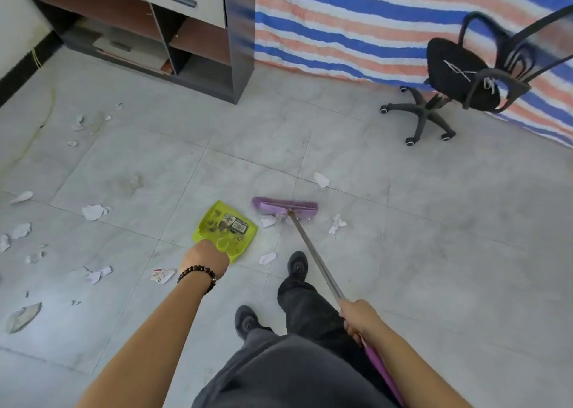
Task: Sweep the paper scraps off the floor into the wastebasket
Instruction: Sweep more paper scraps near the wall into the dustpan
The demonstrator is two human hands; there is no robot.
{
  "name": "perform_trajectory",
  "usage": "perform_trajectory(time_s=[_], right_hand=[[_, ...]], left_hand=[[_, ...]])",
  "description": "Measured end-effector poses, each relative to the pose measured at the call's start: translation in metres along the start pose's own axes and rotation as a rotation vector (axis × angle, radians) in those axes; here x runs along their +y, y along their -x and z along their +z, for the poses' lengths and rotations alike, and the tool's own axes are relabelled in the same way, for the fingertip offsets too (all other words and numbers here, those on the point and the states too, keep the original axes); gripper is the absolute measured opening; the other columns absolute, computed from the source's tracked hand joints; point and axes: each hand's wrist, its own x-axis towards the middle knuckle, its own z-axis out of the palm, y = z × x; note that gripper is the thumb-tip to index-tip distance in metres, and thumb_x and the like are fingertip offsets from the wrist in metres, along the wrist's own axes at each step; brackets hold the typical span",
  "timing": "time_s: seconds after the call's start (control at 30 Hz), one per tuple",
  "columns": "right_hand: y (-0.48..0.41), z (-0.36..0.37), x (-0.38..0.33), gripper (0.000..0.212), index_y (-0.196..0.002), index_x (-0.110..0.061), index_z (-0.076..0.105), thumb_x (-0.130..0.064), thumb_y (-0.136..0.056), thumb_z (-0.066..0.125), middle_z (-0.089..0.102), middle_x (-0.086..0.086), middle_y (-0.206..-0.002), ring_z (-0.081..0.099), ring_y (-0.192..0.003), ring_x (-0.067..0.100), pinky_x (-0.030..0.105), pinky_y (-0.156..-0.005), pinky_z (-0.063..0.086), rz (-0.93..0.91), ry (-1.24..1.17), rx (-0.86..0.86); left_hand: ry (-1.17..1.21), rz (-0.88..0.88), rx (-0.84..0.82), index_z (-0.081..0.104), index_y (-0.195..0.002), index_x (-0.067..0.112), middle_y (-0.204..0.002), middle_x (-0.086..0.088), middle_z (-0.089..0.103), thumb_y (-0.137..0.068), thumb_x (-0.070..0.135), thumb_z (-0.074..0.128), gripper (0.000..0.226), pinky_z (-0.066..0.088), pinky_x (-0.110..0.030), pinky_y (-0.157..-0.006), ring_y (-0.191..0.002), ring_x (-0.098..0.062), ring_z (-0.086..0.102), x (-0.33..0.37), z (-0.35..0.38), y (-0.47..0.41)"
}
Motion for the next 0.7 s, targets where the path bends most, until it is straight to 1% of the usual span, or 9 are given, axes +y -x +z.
perform_trajectory(time_s=[0.07, 0.17, 0.23, 0.3, 0.37, 0.47, 0.57, 0.63, 0.7], right_hand=[[0.010, 0.006, 0.006, 0.031, -0.077, -0.001, 0.059, -0.021, -0.095, 0.044, 0.055, 0.013, -0.057, 0.045, -0.034, 0.019, 0.023, -0.042, 0.038, 0.017, -0.063, 0.007], [0.002, -0.004, -0.012, 0.024, -0.076, -0.001, 0.055, -0.016, -0.093, 0.046, 0.051, 0.013, -0.054, 0.042, -0.031, 0.019, 0.022, -0.040, 0.036, 0.011, -0.184, 0.032], [-0.020, -0.021, -0.038, 0.020, -0.078, -0.001, 0.055, -0.016, -0.090, 0.050, 0.051, 0.012, -0.055, 0.039, -0.034, 0.017, 0.021, -0.038, 0.034, -0.030, -0.286, 0.056], [-0.043, -0.035, -0.072, 0.015, -0.079, -0.002, 0.054, -0.012, -0.091, 0.049, 0.051, 0.010, -0.059, 0.038, -0.038, 0.014, 0.017, -0.036, 0.032, -0.030, -0.376, 0.060], [-0.074, -0.045, -0.100, 0.013, -0.087, -0.001, 0.055, -0.008, -0.091, 0.045, 0.056, 0.011, -0.064, 0.040, -0.042, 0.013, 0.016, -0.036, 0.033, -0.034, -0.385, 0.072], [-0.111, -0.044, -0.124, 0.027, -0.108, 0.003, 0.057, -0.008, -0.089, 0.041, 0.061, 0.012, -0.064, 0.044, -0.042, 0.016, 0.022, -0.042, 0.038, -0.073, -0.299, 0.104], [-0.123, -0.031, -0.108, 0.031, -0.112, -0.001, 0.053, -0.005, -0.088, 0.034, 0.064, 0.014, -0.071, 0.046, -0.044, 0.017, 0.028, -0.049, 0.043, -0.049, -0.210, 0.062], [-0.117, -0.026, -0.070, 0.029, -0.110, -0.002, 0.049, -0.004, -0.086, 0.033, 0.066, 0.018, -0.074, 0.046, -0.043, 0.019, 0.030, -0.052, 0.045, -0.002, -0.157, 0.008], [-0.103, -0.032, -0.014, 0.027, -0.110, 0.000, 0.050, -0.003, -0.088, 0.036, 0.067, 0.020, -0.076, 0.045, -0.040, 0.018, 0.029, -0.050, 0.045, 0.066, -0.106, -0.061]], left_hand=[[0.016, 0.000, -0.007, 0.054, -0.105, 0.008, -0.105, -0.013, 0.064, -0.089, 0.024, 0.052, 0.023, 0.044, -0.031, -0.068, -0.086, -0.030, 0.057, -0.018, 0.003, 0.003], [0.040, 0.006, -0.002, 0.058, -0.091, 0.011, -0.095, -0.012, 0.066, -0.085, 0.022, 0.051, 0.015, 0.049, -0.034, -0.069, -0.083, -0.032, 0.060, -0.043, 0.005, 0.004], [0.037, -0.008, 0.003, 0.059, -0.089, 0.013, -0.088, -0.010, 0.065, -0.085, 0.020, 0.049, 0.012, 0.049, -0.034, -0.066, -0.078, -0.030, 0.059, -0.055, 0.007, 0.005], [0.026, -0.024, 0.002, 0.060, -0.096, 0.015, -0.086, -0.007, 0.064, -0.088, 0.020, 0.049, 0.015, 0.047, -0.032, -0.064, -0.078, -0.030, 0.059, -0.065, 0.011, 0.009], [0.021, -0.026, 0.018, 0.061, -0.103, 0.018, -0.086, -0.006, 0.063, -0.089, 0.023, 0.050, 0.019, 0.049, -0.032, -0.067, -0.080, -0.030, 0.059, -0.072, 0.018, 0.014], [-0.019, -0.022, 0.038, 0.062, -0.115, 0.021, -0.084, -0.002, 0.059, -0.091, 0.025, 0.051, 0.027, 0.045, -0.030, -0.065, -0.078, -0.027, 0.056, -0.072, 0.024, 0.021], [-0.059, -0.020, 0.045, 0.060, -0.123, 0.022, -0.087, -0.001, 0.059, -0.092, 0.027, 0.052, 0.033, 0.041, -0.029, -0.061, -0.076, -0.024, 0.053, -0.061, 0.028, 0.025], [-0.086, -0.022, 0.051, 0.060, -0.124, 0.022, -0.094, -0.005, 0.062, -0.092, 0.027, 0.053, 0.033, 0.041, -0.029, -0.062, -0.077, -0.024, 0.052, -0.050, 0.029, 0.027], [-0.074, -0.035, 0.063, 0.062, -0.121, 0.021, -0.092, -0.006, 0.062, -0.091, 0.026, 0.053, 0.031, 0.042, -0.030, -0.063, -0.077, -0.026, 0.053, -0.038, 0.032, 0.027]])
